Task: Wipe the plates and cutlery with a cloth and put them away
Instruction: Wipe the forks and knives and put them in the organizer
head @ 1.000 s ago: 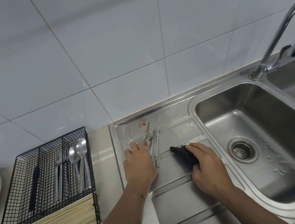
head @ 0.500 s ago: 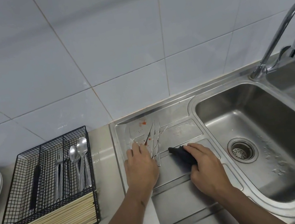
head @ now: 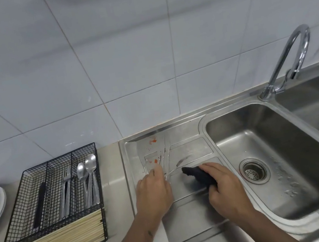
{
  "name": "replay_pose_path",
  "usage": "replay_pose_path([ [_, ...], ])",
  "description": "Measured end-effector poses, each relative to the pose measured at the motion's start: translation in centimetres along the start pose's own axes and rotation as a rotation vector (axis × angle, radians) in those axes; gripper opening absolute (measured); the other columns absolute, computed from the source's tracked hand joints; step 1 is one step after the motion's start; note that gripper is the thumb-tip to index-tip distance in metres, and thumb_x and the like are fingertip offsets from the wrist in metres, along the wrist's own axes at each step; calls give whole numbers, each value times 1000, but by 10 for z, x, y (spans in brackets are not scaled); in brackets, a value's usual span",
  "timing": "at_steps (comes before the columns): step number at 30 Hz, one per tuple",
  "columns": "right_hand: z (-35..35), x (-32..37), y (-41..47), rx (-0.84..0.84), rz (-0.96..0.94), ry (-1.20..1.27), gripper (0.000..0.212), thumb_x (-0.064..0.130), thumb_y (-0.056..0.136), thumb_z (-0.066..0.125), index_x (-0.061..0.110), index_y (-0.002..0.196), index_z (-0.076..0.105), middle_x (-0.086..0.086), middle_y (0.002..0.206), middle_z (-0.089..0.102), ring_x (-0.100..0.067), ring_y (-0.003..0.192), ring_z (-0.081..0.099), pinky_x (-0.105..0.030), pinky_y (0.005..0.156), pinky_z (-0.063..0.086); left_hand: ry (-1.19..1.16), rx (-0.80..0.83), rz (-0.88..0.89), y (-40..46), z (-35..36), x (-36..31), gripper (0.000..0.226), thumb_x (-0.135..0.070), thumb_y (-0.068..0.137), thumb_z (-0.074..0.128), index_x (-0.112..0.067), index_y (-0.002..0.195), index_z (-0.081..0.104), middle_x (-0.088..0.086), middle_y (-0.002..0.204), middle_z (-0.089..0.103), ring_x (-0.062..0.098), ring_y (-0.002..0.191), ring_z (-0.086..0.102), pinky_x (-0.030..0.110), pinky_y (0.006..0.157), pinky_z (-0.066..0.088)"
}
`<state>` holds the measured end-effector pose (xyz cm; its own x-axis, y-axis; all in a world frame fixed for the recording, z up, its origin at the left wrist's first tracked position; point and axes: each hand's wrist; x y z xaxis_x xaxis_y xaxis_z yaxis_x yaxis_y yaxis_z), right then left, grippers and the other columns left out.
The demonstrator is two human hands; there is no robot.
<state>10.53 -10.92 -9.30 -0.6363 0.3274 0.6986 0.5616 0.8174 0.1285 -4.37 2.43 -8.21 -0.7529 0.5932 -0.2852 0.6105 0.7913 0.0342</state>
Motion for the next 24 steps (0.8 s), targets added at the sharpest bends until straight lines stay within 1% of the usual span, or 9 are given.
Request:
replay_pose_path([
  [3, -8, 11, -3, -50, -58, 31, 58, 10, 71, 50, 23, 127, 61, 11, 125, 58, -9, 116, 52, -34, 103, 44, -57, -15, 11, -10, -10, -3, 11, -25, 98, 48, -24, 105, 40, -5, 97, 52, 12, 85, 51, 25, 78, 45],
  [7, -16, 34, -7, -144, -171, 12, 60, -1, 72, 58, 17, 129, 61, 6, 129, 57, -10, 120, 50, -30, 107, 40, -101, -41, 38, -25, -26, -8, 11, -21, 95, 50, -24, 97, 40, -5, 93, 49, 12, 84, 49, 27, 78, 48],
  [9, -18, 47, -7, -137, -291, -95, 62, -7, 70, 63, 14, 129, 60, 1, 132, 56, -15, 122, 50, -32, 107, 39, -139, -99, 82, -33, -35, -13, 13, -19, 90, 52, -24, 90, 40, -6, 87, 48, 14, 78, 48, 27, 70, 45],
  [12, -20, 57, -10, -104, -481, -329, 65, -1, 64, 73, 13, 126, 61, -4, 130, 60, -24, 120, 54, -37, 104, 42, -182, -217, 134, -45, -50, -19, 17, -20, 83, 57, -26, 83, 41, -9, 78, 47, 10, 69, 46, 21, 59, 36],
  [14, -25, 53, -12, -96, -447, -374, 69, 0, 61, 74, 14, 127, 60, -2, 126, 62, -24, 117, 56, -39, 101, 47, -160, -241, 125, -54, -59, -19, 19, -23, 84, 59, -28, 83, 41, -13, 76, 46, 6, 69, 45, 16, 60, 33],
  [17, -33, 53, -20, -113, -316, -367, 71, -3, 59, 71, 14, 127, 59, -1, 124, 62, -26, 116, 57, -41, 97, 50, -140, -257, 95, -68, -66, -15, 17, -28, 85, 56, -32, 87, 39, -15, 77, 46, 6, 72, 47, 19, 66, 39],
  [19, -34, 62, -28, -125, -392, -389, 71, -4, 59, 69, 12, 128, 59, -2, 125, 62, -26, 118, 55, -42, 99, 49, -152, -281, 99, -74, -70, -16, 16, -29, 85, 55, -33, 89, 40, -15, 79, 48, 7, 75, 49, 22, 70, 44],
  [21, -36, 69, -35, -136, -493, -410, 70, -5, 58, 69, 10, 126, 60, -3, 125, 62, -26, 119, 56, -43, 100, 48, -171, -306, 106, -78, -76, -20, 16, -29, 85, 56, -33, 91, 42, -14, 81, 50, 7, 76, 49, 21, 69, 40],
  [24, -47, 70, -38, -131, -470, -422, 69, -4, 58, 67, 10, 125, 60, -3, 122, 63, -27, 115, 57, -43, 97, 50, -196, -321, 105, -85, -80, -26, 14, -30, 87, 57, -31, 96, 46, -14, 86, 55, 7, 78, 50, 20, 70, 36],
])
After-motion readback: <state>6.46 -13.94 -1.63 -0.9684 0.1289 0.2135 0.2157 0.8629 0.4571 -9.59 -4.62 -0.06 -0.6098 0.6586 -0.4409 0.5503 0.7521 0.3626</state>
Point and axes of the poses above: each hand's wrist, its own y-axis towards the middle knuckle, its own z-axis out of the palm, x = y × z
